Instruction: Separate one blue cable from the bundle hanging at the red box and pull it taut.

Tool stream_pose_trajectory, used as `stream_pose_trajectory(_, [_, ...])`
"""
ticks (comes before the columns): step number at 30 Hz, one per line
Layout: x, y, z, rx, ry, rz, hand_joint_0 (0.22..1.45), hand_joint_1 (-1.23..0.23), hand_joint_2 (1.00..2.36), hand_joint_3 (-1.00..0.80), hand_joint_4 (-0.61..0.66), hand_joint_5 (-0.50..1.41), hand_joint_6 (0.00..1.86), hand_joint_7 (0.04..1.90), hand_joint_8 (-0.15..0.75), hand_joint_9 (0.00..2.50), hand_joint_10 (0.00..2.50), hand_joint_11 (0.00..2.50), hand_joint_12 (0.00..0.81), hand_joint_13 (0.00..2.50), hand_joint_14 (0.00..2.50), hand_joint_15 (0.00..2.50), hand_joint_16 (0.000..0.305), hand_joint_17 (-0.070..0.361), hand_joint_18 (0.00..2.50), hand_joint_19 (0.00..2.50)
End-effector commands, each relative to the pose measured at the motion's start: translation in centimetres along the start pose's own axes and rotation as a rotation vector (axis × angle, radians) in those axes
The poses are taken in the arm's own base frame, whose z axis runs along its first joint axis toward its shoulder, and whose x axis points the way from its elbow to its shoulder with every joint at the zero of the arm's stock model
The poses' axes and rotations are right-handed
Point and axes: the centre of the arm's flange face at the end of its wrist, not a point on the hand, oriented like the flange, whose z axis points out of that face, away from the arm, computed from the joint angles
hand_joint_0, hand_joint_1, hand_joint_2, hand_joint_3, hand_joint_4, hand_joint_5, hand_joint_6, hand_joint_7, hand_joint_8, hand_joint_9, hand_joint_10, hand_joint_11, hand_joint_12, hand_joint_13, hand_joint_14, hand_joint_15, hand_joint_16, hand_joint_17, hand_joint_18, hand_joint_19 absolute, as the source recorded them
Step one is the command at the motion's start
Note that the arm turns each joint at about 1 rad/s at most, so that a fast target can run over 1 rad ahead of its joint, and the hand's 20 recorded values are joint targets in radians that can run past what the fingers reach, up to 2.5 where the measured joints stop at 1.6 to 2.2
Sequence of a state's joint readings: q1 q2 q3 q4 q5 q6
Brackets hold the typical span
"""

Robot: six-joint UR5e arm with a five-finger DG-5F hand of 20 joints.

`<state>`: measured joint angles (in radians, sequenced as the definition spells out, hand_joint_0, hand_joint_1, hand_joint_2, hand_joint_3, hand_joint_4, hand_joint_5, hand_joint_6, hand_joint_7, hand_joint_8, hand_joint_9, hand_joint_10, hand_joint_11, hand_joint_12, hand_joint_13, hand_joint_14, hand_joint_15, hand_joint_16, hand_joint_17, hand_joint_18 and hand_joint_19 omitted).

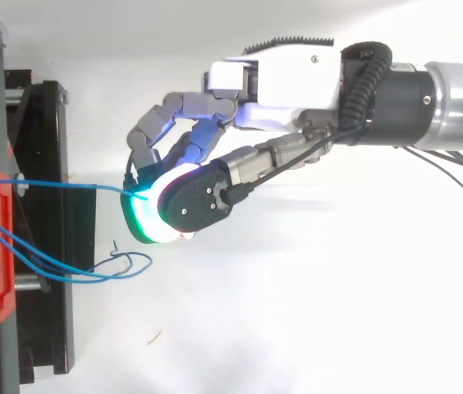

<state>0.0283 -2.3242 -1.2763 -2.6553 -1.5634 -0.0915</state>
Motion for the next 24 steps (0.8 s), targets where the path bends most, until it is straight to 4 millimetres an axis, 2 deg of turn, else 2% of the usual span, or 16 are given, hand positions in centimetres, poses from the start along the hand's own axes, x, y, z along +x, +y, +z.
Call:
stream_pose_trajectory(1, [-0.06, 0.01, -0.01, 0.000, -0.001, -0.005, 0.57, -0.58, 1.01, -0.26, 0.07, -0.14, 0.85, 1.07, 0.329, 1.02, 0.01, 0.87, 0.325, 0.79, 0.02, 0.41, 0.034, 0.076, 0.65, 0.33])
stream_pose_trajectory(10, [-0.06, 0.01, -0.01, 0.000, -0.001, -0.005, 0.56, -0.68, 1.01, -0.13, 0.07, -0.15, 0.89, 1.06, 0.348, 1.00, 0.02, 0.86, 0.351, 0.80, 0.01, 0.40, 0.040, 0.089, 0.69, 0.30])
stream_pose_trajectory(18, [-0.06, 0.01, -0.01, 0.000, -0.001, -0.005, 0.59, -0.72, 1.01, -0.14, 0.05, -0.17, 0.91, 1.04, 0.332, 0.97, 0.02, 0.88, 0.338, 0.78, 0.01, 0.40, 0.036, 0.082, 0.66, 0.32])
stream_pose_trajectory(24, [-0.06, 0.01, -0.01, 0.000, -0.001, -0.004, 0.63, -0.77, 1.01, -0.23, 0.00, -0.18, 0.91, 1.09, 0.298, 0.93, 0.02, 0.91, 0.309, 0.74, 0.01, 0.40, 0.030, 0.068, 0.60, 0.34])
